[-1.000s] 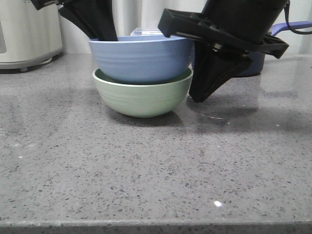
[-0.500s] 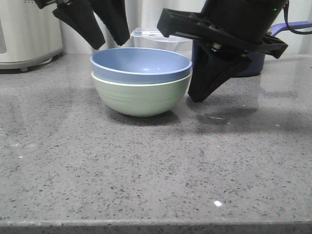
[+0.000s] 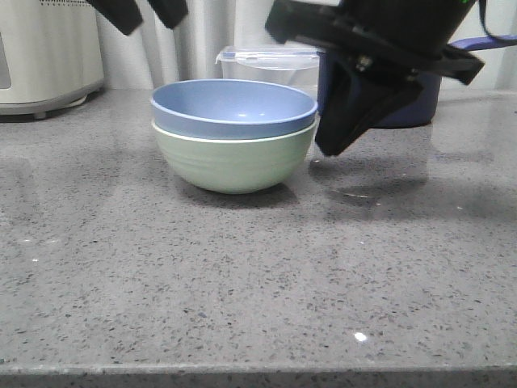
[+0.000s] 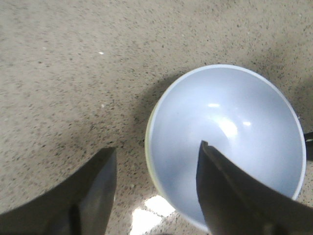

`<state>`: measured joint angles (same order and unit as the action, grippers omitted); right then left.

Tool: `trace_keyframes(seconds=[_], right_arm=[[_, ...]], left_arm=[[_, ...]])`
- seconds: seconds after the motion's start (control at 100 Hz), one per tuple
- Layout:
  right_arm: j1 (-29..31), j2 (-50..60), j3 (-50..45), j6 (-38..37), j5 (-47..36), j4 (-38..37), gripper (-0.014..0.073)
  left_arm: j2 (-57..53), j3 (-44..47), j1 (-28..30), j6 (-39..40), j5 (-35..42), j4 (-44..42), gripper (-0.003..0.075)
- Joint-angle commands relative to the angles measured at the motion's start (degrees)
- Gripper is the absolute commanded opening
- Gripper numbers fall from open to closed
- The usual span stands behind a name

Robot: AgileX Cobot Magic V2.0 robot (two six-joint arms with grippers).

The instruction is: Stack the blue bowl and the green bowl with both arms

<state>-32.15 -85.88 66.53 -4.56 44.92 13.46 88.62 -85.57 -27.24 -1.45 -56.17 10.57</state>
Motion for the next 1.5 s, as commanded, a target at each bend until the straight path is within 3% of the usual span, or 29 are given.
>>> trace_keyframes(seconds=[0.0, 0.42, 0.73, 0.93, 1.49], right_arm=[[1.23, 4.2, 1.5, -0.04, -1.81, 0.03, -0.008], [10.01, 14.7, -6.85, -0.22, -4.6, -2.08, -0.008], [18.3, 27.3, -17.78, -0.22, -8.46, -4.48, -0.008], [19.83, 35.79, -22.95, -0.22, -10.62, -5.47, -0.008], [19.83, 65.32, -38.15, -0.22, -18.89, -9.73, -0.008]], left_arm=[[-6.42, 2.69, 1.33, 1.82, 5.1, -0.77, 0.0368], [-28.56, 22.12, 15.98, 1.82, 9.53, -2.92, 0.0359], [-42.38, 32.56, 21.64, 1.82, 13.33, -7.23, 0.0109], [-49.01, 39.28, 21.85, 1.82, 16.87, -7.4, -0.0022], [-64.59, 54.5, 21.75, 1.45, 24.81, -7.4, -0.002]])
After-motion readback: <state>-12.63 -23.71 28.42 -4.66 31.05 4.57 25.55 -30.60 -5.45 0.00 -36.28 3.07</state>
